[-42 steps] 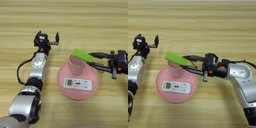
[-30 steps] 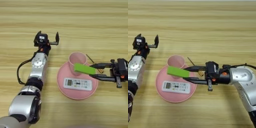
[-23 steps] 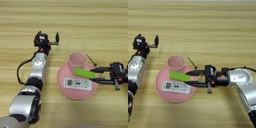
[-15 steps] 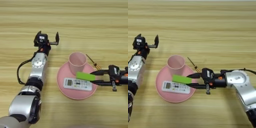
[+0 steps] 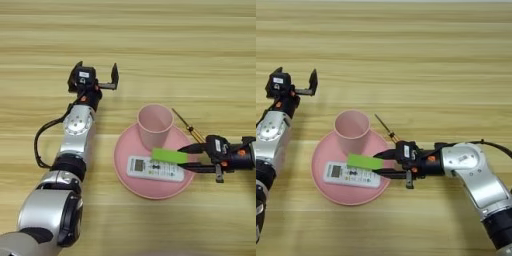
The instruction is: Move the objects on the table
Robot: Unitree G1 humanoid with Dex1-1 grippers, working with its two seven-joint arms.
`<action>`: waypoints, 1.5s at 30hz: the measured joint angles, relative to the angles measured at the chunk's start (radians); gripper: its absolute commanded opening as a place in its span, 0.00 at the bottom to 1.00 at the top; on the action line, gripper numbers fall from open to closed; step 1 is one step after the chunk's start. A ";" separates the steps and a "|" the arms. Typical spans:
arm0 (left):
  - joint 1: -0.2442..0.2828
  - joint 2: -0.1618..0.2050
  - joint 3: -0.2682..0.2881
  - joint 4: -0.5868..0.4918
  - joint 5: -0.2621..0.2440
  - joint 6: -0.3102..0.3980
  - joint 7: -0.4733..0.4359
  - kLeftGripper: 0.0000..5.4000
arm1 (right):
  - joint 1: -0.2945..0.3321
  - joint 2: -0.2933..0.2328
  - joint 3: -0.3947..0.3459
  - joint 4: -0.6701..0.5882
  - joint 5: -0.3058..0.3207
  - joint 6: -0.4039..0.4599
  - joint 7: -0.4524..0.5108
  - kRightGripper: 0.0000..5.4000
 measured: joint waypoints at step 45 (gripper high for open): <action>0.000 -0.001 0.000 0.001 0.001 0.000 0.001 1.00 | -0.052 0.028 0.035 0.138 -0.109 -0.060 -0.095 0.57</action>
